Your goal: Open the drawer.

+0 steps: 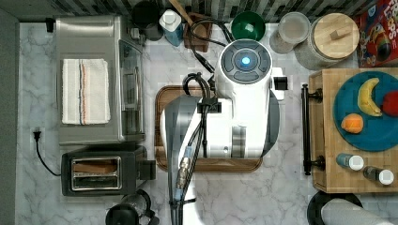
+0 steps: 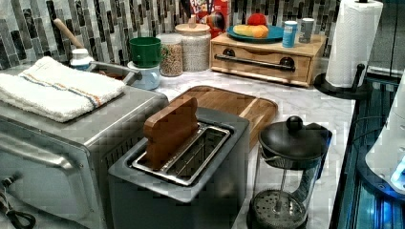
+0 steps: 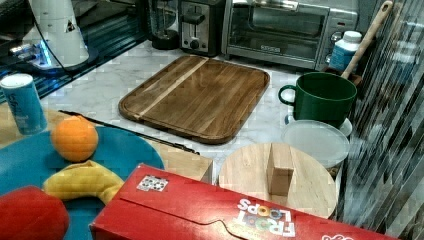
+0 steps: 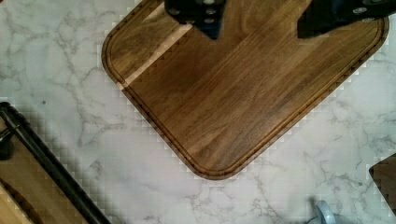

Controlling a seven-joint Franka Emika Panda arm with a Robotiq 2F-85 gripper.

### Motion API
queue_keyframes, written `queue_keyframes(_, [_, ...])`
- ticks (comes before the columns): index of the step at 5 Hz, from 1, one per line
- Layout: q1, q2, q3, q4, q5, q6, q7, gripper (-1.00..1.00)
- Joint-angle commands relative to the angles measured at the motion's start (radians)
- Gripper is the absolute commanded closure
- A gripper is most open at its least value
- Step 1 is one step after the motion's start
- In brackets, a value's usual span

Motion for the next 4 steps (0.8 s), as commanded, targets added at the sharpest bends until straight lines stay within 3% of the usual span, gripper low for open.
queue_keyframes(1, [-0.003, 0.001, 0.015, -0.002, -0.001, 0.001, -0.002, -1.00])
queue_keyframes(2, [0.003, 0.007, 0.017, 0.015, -0.013, -0.023, 0.020, -1.00])
queue_keyframes(4, [-0.037, -0.031, -0.011, -0.058, -0.007, -0.026, -0.304, -1.00])
